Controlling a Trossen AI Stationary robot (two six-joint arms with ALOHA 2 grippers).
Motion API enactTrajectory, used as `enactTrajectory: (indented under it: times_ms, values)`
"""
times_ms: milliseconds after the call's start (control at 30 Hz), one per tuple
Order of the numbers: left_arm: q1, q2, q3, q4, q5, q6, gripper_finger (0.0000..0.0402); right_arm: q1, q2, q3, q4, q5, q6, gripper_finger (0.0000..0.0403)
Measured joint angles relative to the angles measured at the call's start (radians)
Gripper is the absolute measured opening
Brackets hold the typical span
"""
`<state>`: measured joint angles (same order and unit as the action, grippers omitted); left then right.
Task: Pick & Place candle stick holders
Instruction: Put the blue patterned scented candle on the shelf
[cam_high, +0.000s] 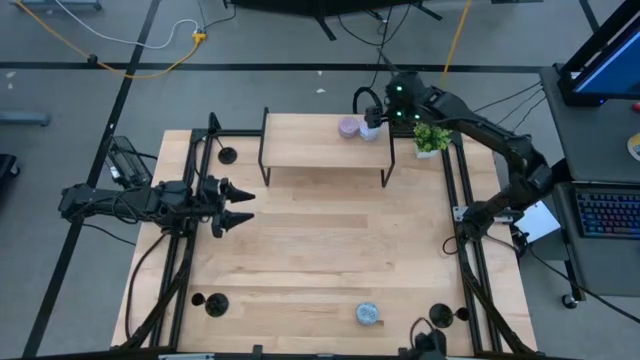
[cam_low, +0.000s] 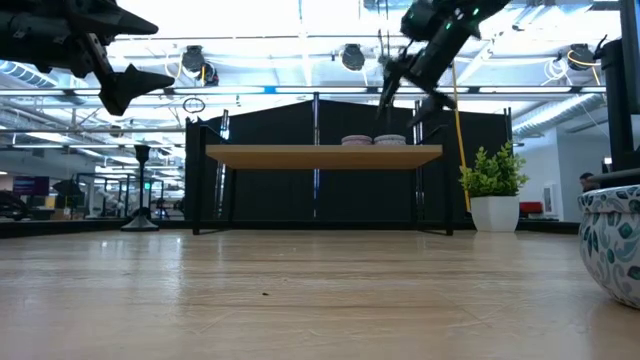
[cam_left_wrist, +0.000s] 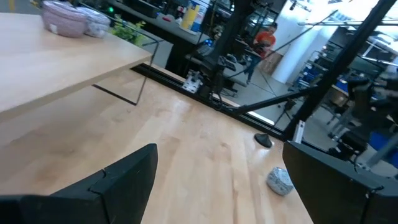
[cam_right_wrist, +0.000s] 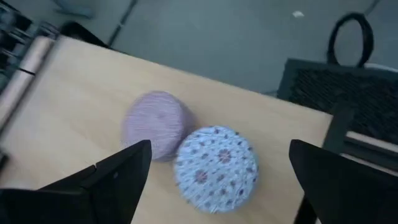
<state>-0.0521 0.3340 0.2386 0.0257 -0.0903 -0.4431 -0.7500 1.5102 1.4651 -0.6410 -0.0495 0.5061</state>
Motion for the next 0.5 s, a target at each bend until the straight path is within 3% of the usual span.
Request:
enactTrajectory:
  times_ms: [267,500]
  values:
    - [0.0,0.0,0.0,0.0,0.081,0.001,0.0351,0.106,-0.139,0.0,-0.112,-0.007,-0.002,0.0375]
    - [0.0,0.0,0.0,0.0,0.099,-0.001,0.0351,0.319,-0.231,-0.018,-0.189,-0.005,0.008,0.0375]
